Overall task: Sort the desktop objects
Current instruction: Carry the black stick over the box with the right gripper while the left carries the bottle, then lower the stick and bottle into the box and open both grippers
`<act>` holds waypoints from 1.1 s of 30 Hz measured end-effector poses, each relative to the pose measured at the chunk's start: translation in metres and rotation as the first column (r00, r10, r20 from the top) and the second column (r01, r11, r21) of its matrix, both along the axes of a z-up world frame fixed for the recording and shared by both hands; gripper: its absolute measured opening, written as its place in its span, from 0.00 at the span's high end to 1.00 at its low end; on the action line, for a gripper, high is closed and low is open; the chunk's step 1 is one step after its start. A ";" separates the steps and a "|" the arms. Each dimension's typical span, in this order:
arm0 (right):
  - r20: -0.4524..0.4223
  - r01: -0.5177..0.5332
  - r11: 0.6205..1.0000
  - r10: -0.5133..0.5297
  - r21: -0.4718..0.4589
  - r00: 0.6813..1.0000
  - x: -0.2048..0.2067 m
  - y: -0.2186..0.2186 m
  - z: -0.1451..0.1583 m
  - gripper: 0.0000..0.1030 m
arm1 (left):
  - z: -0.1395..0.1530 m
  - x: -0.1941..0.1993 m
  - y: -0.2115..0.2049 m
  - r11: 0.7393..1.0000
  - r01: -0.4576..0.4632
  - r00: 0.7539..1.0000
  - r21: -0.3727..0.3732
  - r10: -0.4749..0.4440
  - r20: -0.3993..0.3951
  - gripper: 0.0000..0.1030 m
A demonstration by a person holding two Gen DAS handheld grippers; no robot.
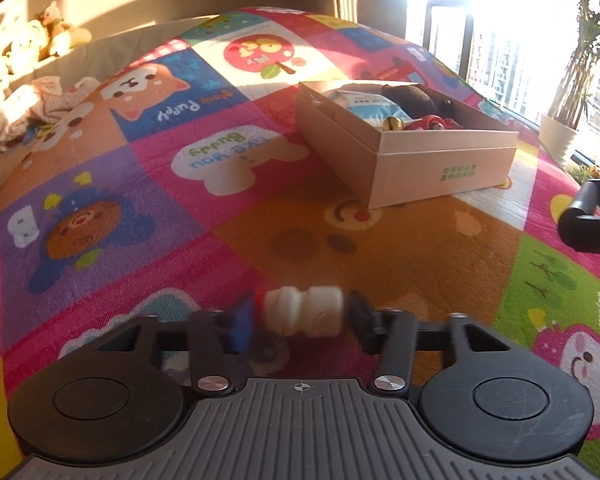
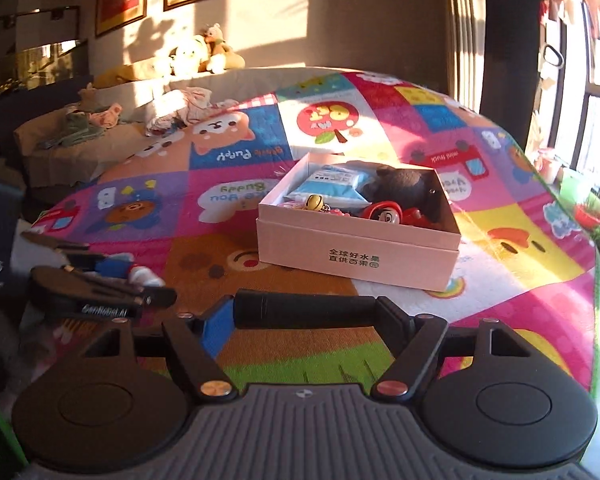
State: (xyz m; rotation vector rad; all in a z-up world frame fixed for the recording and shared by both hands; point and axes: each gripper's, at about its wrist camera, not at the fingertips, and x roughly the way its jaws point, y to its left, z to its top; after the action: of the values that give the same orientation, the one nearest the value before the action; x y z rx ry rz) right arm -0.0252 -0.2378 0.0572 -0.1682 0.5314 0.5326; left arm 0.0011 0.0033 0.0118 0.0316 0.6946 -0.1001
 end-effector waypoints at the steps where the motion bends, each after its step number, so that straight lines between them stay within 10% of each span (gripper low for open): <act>1: 0.008 -0.010 1.000 0.010 -0.001 1.000 -0.005 -0.004 0.002 0.28 | 0.003 -0.004 -0.002 1.000 0.007 1.000 -0.002 -0.007 0.006 0.53; 10: 0.105 -0.018 0.998 0.011 0.062 0.994 -0.032 -0.049 0.031 0.27 | 0.056 -0.048 -0.050 0.983 0.184 0.971 0.001 -0.182 0.154 0.53; 17: 0.186 0.022 0.991 -0.046 0.128 0.981 -0.019 -0.066 0.053 0.27 | 0.106 0.042 -0.093 0.972 0.214 0.912 0.096 -0.234 0.336 0.53; 19: 0.173 0.039 0.991 -0.062 0.132 0.983 -0.011 -0.066 0.051 0.28 | 0.107 0.073 -0.102 0.977 0.197 0.902 0.088 -0.215 0.375 0.31; 21: 0.157 0.050 0.991 -0.070 0.127 0.985 -0.004 -0.066 0.048 0.28 | 0.100 0.096 -0.105 0.983 0.162 0.917 0.086 -0.182 0.354 0.15; 33: 0.134 0.029 0.999 -0.032 0.023 0.990 0.091 -0.015 0.032 0.27 | 0.012 0.052 -0.028 0.994 0.044 0.998 -0.102 -0.039 0.050 0.05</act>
State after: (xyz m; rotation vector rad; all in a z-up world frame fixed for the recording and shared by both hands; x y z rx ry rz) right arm 0.0657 -0.2525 0.0896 -0.1739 0.3966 0.4931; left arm 0.0536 -0.0251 0.0238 -0.0504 0.6406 -0.1745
